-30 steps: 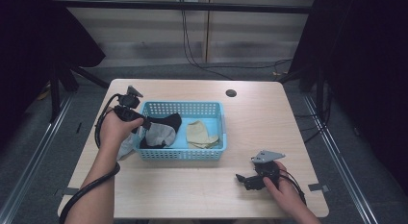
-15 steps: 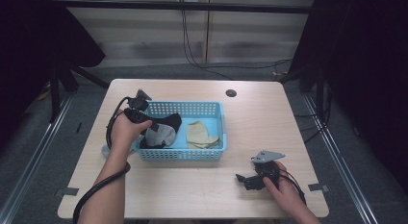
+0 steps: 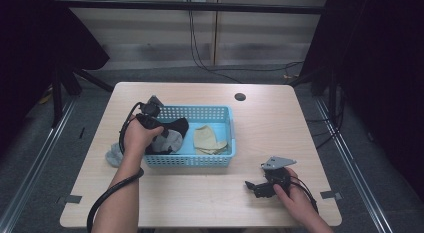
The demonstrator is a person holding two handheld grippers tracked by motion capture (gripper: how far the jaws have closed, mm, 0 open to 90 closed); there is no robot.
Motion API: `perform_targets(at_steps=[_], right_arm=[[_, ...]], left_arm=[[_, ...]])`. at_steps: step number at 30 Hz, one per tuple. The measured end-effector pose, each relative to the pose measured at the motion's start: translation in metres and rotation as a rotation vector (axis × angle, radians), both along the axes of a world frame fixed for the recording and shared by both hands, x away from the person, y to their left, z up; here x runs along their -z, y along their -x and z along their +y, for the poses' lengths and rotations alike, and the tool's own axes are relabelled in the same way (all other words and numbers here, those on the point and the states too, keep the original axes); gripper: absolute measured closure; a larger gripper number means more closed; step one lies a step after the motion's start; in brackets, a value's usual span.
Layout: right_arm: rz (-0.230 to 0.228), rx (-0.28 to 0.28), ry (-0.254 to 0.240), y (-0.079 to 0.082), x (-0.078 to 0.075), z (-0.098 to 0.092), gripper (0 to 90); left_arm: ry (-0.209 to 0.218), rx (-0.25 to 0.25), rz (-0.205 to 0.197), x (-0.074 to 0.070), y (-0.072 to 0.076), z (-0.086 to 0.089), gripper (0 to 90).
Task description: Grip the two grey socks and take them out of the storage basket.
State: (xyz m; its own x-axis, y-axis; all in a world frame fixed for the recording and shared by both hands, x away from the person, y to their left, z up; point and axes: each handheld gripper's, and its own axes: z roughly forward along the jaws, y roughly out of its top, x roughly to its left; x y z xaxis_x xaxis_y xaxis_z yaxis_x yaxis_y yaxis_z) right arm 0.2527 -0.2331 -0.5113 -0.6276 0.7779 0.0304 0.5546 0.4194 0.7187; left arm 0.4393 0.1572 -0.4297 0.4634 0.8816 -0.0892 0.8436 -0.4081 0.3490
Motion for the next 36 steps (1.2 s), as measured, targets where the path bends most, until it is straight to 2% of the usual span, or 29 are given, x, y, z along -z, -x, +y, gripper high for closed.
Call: perform_targets(at_steps=[3, 4, 6, 7, 8, 9, 10, 13, 15, 16, 25, 36], right_arm=[[0.0, 0.0, 0.0, 0.0, 0.0, 0.0, 9.6], [0.0, 0.0, 0.0, 0.0, 0.0, 0.0, 9.6], [0.0, 0.0, 0.0, 0.0, 0.0, 0.0, 9.7], [0.0, 0.0, 0.0, 0.0, 0.0, 0.0, 9.7], [0.0, 0.0, 0.0, 0.0, 0.0, 0.0, 9.7], [0.0, 0.0, 0.0, 0.0, 0.0, 0.0, 9.7], [0.0, 0.0, 0.0, 0.0, 0.0, 0.0, 9.7], [0.0, 0.0, 0.0, 0.0, 0.0, 0.0, 9.7], [0.0, 0.0, 0.0, 0.0, 0.0, 0.0, 9.7], [0.0, 0.0, 0.0, 0.0, 0.0, 0.0, 9.7], [-0.001, -0.003, 0.001, 0.0, 0.0, 0.0, 9.7], [0.004, 0.001, 0.0, 0.001, 0.0, 0.0, 9.6]], left_arm=[[-0.007, -0.003, 0.008, 0.005, -0.001, -0.002, 46.3], [-0.035, 0.009, 0.017, 0.008, -0.002, -0.003, 49.5], [-0.048, 0.008, 0.043, 0.007, -0.002, -0.003, 61.9], [-0.048, 0.008, 0.043, 0.007, -0.002, -0.003, 66.2], [-0.03, 0.008, 0.067, 0.006, -0.003, -0.003, 73.8], [-0.03, 0.008, 0.067, 0.006, -0.003, -0.003, 78.2], [-0.031, 0.012, 0.089, 0.003, -0.002, -0.006, 81.2], [-0.058, 0.049, 0.113, -0.003, 0.0, -0.013, 83.3], [-0.055, 0.043, 0.113, -0.006, 0.001, -0.015, 83.9], [-0.048, 0.049, 0.122, -0.012, 0.001, -0.015, 84.0], [-0.03, 0.074, 0.105, -0.039, 0.006, -0.013, 84.0], [-0.025, 0.105, 0.109, -0.059, 0.008, -0.015, 83.9]])
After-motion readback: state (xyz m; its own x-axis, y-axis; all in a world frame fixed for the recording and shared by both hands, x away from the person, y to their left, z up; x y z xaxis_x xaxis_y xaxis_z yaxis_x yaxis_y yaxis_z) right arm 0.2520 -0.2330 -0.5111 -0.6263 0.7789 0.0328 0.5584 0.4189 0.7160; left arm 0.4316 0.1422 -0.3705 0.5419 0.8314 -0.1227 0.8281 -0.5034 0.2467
